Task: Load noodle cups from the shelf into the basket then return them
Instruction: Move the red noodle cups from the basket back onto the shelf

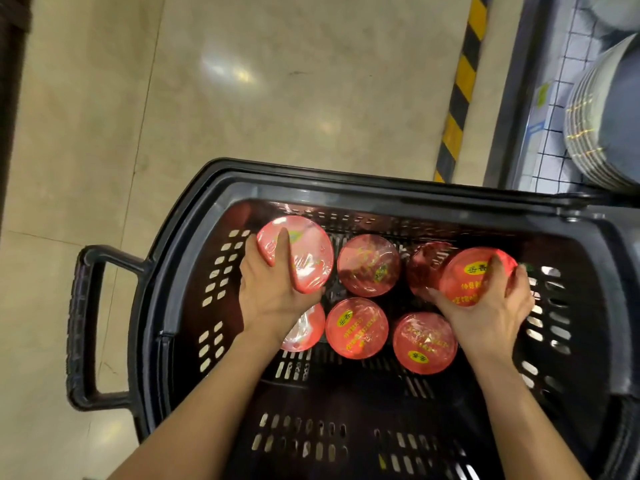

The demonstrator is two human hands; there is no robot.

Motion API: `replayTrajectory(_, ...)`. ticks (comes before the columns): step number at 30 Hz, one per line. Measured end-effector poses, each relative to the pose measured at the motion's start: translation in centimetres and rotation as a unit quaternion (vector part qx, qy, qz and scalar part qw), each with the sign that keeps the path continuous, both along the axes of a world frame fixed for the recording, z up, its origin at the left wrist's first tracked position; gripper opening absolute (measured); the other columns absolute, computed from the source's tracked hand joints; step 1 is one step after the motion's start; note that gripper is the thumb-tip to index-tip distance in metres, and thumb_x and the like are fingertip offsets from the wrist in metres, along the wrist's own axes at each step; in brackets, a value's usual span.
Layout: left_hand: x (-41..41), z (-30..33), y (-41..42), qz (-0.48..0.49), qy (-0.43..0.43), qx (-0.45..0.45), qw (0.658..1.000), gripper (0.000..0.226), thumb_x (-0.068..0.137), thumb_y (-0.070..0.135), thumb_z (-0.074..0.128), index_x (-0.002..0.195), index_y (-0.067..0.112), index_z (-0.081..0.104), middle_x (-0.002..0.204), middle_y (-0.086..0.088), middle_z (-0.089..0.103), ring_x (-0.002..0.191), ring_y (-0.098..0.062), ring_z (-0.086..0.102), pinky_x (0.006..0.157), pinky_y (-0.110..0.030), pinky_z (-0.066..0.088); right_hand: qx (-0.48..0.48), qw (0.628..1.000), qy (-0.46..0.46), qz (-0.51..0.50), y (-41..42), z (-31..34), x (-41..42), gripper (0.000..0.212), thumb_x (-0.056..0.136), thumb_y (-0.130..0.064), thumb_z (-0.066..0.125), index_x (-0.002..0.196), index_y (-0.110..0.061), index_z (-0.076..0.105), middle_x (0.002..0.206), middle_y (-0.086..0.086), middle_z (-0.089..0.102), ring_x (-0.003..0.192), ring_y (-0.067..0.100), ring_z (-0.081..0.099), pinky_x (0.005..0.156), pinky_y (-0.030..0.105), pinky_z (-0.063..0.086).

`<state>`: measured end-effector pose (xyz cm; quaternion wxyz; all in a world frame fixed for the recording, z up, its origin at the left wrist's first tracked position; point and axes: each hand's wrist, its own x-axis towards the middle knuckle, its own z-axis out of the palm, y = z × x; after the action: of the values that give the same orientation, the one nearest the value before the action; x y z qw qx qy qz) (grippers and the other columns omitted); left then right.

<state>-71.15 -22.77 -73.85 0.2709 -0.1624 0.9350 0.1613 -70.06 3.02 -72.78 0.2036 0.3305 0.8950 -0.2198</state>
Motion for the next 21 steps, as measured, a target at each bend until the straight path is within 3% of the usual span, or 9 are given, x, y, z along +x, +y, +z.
replayTrajectory(4, -0.1, 1.5, -0.1, -0.044, -0.028, -0.009, 0.999, 0.104, 0.062, 0.065, 0.069, 0.145, 0.03, 0.017, 0.147, -0.017, 0.011, 0.127, -0.035, 0.029, 0.097, -0.045, 0.039, 0.003, 1.0, 0.003, 0.017, 0.1, 1.3, 0.9, 0.092, 0.067, -0.034, 0.081, 0.143, -0.019, 0.031, 0.154, 0.008, 0.012, 0.141, 0.03, 0.008, 0.111, 0.051, 0.021)
replayTrajectory(10, -0.5, 1.9, 0.7, -0.109, -0.178, 0.009, 0.978, 0.092, 0.068, 0.077, 0.052, 0.144, 0.034, 0.023, 0.146, -0.015, 0.021, 0.127, -0.036, 0.034, 0.099, -0.043, 0.038, -0.099, 0.985, -0.093, 0.106, -1.2, 2.1, 1.4, 0.074, 0.076, -0.042, 0.071, 0.141, -0.025, 0.038, 0.153, 0.003, 0.023, 0.139, 0.026, 0.024, 0.11, 0.046, 0.029)
replayTrajectory(13, -0.2, 0.8, 1.2, -0.067, -0.158, 0.055, 0.984, 0.086, 0.073, 0.071, 0.054, 0.144, 0.031, 0.025, 0.15, -0.011, 0.014, 0.133, -0.034, 0.03, 0.101, -0.045, 0.037, -0.121, 0.983, -0.074, 0.118, -2.3, 0.7, 0.9, 0.061, 0.08, -0.036, 0.069, 0.135, -0.019, 0.049, 0.15, 0.007, 0.03, 0.136, 0.028, 0.031, 0.112, 0.044, 0.028)
replayTrajectory(17, 1.3, -0.6, 1.1, 0.061, -0.056, 0.134, 0.987, 0.101, 0.074, 0.049, 0.07, 0.148, 0.018, 0.009, 0.151, -0.012, 0.015, 0.136, -0.03, 0.028, 0.104, -0.04, 0.034, -0.13, 0.991, -0.027, 0.025, -2.7, -0.2, 1.5, 0.083, 0.08, -0.044, 0.068, 0.147, -0.017, 0.026, 0.154, 0.009, 0.017, 0.139, 0.031, 0.025, 0.113, 0.053, 0.025)
replayTrajectory(19, 2.4, -1.0, 1.1, 0.09, -0.051, 0.15, 0.983, 0.106, 0.072, 0.045, 0.073, 0.149, 0.012, 0.008, 0.147, -0.015, 0.024, 0.134, -0.028, 0.03, 0.104, -0.039, 0.033, -0.136, 0.99, -0.02, -0.031, -3.1, -0.3, 2.6, 0.098, 0.077, -0.048, 0.068, 0.15, -0.019, 0.01, 0.157, 0.01, 0.008, 0.139, 0.034, 0.026, 0.111, 0.056, 0.027)
replayTrajectory(21, 3.3, -1.3, 1.1, 0.126, -0.081, 0.17, 0.974, 0.111, 0.068, 0.052, 0.074, 0.148, 0.012, 0.009, 0.142, -0.015, 0.032, 0.131, -0.027, 0.033, 0.105, -0.038, 0.033, -0.157, 0.983, -0.014, -0.095, -3.7, -0.5, 3.4, 0.105, 0.077, -0.044, 0.07, 0.151, -0.017, 0.0, 0.156, 0.014, 0.009, 0.141, 0.033, 0.022, 0.112, 0.048, 0.025)
